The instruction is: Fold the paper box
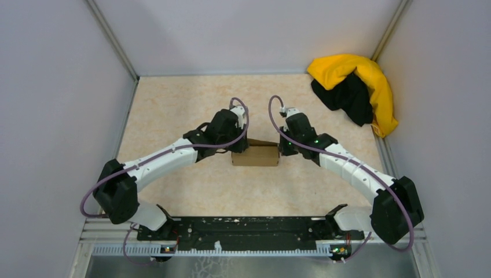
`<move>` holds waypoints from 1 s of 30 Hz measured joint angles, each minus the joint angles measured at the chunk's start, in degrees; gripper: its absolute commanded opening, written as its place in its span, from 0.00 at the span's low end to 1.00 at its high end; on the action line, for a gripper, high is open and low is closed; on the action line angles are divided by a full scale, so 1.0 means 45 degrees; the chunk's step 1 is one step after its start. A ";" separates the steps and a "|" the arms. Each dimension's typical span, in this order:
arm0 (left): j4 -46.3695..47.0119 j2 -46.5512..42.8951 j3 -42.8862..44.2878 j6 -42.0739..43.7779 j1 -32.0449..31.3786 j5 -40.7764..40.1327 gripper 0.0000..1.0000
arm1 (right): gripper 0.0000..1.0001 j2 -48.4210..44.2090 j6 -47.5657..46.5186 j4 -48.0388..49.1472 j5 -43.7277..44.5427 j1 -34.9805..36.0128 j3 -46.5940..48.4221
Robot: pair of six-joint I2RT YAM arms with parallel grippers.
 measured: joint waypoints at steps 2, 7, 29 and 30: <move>0.0282 -0.0248 -0.0112 0.0083 0.0000 0.0141 0.33 | 0.00 -0.0049 0.0000 -0.0063 0.0053 0.0015 0.0000; 0.0855 -0.0709 -0.0384 0.0141 -0.0010 0.0583 0.33 | 0.00 -0.0087 0.0000 -0.0087 0.0194 0.0160 0.0000; 0.0772 -0.0680 0.0500 0.0573 0.1593 0.0355 0.35 | 0.00 -0.0087 -0.0049 -0.0087 0.0952 0.0772 0.0000; 0.0758 -0.0471 0.0631 0.0588 0.1758 0.0495 0.35 | 0.00 -0.0087 -0.0087 -0.0087 0.1025 0.0821 0.0000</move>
